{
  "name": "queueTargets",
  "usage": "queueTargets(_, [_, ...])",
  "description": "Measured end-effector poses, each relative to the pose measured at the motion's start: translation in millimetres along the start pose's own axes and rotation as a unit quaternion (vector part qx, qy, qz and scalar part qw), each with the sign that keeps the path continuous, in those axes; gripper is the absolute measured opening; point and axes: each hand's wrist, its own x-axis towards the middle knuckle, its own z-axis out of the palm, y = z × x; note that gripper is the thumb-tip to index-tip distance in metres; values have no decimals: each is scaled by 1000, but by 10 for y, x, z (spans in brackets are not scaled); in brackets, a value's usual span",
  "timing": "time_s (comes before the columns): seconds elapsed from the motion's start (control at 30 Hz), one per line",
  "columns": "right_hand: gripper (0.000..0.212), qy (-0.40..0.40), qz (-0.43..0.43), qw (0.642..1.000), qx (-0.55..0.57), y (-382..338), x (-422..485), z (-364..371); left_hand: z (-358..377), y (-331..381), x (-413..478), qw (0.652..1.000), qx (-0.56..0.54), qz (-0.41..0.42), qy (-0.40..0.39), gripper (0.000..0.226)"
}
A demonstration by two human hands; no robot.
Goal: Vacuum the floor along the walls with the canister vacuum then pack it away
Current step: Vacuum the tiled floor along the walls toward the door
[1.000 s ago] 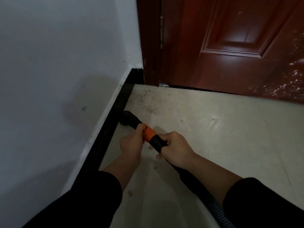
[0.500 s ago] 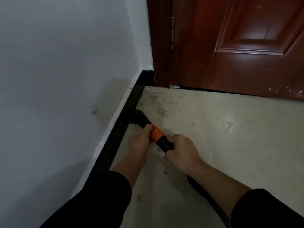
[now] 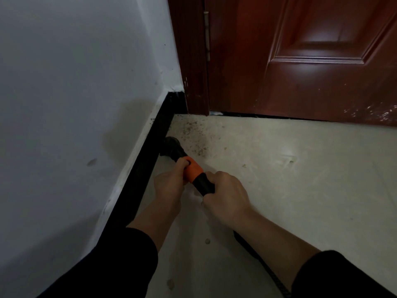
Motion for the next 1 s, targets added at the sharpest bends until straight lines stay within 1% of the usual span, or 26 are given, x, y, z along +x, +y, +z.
queueTargets(0.17, [13, 11, 11, 1000, 19, -59, 145, 33, 29, 95, 97, 1000, -13, 8, 8, 25])
queueTargets(0.3, [16, 16, 30, 999, 41, -98, 229, 76, 36, 126, 210, 1000, -1, 16, 14, 25])
queueTargets(0.53, [18, 26, 48, 997, 55, -42, 270, 16, 139, 121, 295, 1000, 12, 23, 1, 29])
queueTargets(0.7, [15, 44, 54, 996, 54, 17, 234, -75, 259, 135, 248, 999, 13, 23, -36, 25])
queueTargets(0.83, [10, 52, 50, 996, 50, 75, 176, -159, 350, 105, 186, 999, 9, 24, -31, 28])
queueTargets(1.0, [15, 54, 53, 996, 40, 133, 89, -258, 419, 94, 81, 999, 5, 18, -33, 27])
